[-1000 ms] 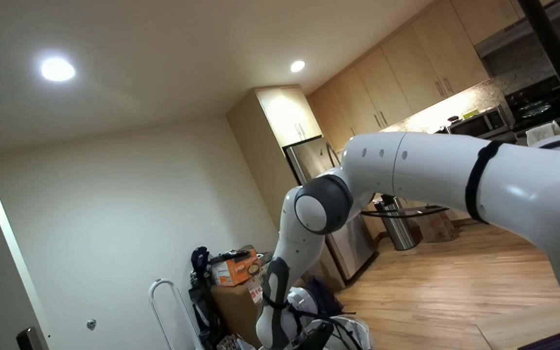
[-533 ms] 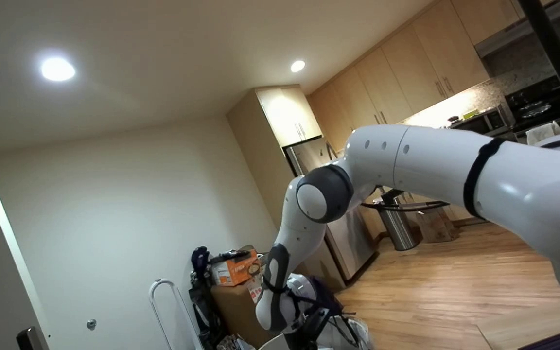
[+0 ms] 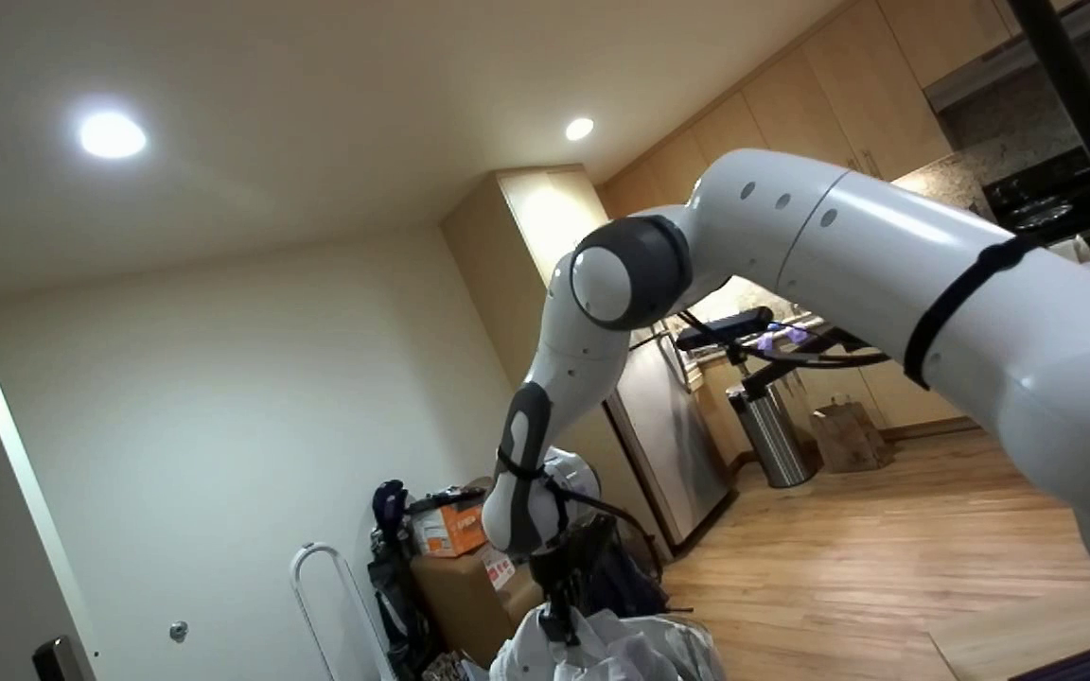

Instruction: Remove the white short from the laundry bag and put it on the seat of the couch

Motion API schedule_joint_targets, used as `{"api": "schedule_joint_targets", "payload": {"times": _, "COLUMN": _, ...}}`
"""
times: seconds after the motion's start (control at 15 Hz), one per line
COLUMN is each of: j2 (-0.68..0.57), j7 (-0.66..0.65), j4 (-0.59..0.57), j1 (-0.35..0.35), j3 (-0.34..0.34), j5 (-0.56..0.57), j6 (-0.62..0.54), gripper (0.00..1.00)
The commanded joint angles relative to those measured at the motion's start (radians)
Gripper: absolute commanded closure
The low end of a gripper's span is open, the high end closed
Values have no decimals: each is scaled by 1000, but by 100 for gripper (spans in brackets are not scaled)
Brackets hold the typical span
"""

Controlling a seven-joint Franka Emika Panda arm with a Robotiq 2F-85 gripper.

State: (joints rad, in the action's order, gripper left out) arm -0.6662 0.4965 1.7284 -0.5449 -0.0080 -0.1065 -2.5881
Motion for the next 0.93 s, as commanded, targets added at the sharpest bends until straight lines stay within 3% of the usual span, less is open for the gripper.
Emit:
{"api": "schedule_joint_targets", "payload": {"times": 0.0, "j2": 43, "j7": 15, "j4": 37, "j1": 9, "j3": -8, "j5": -7, "j6": -17, "gripper": 89}}
{"api": "schedule_joint_targets", "payload": {"times": 0.13, "j2": 98, "j7": 24, "j4": 95, "j1": 13, "j3": -11, "j5": -9, "j6": -25, "gripper": 89}}
{"api": "schedule_joint_targets", "payload": {"times": 0.2, "j2": 67, "j7": 77, "j4": 60, "j1": -16, "j3": 26, "j5": -40, "j6": 17, "gripper": 94}}
{"api": "schedule_joint_targets", "payload": {"times": 0.33, "j2": 78, "j7": 75, "j4": 40, "j1": -19, "j3": 24, "j5": -47, "j6": 60, "gripper": 94}}
{"api": "schedule_joint_targets", "payload": {"times": 0.87, "j2": 430, "j7": 16, "j4": 232, "j1": 122, "j3": -84, "j5": 87, "j6": -105, "gripper": 94}}
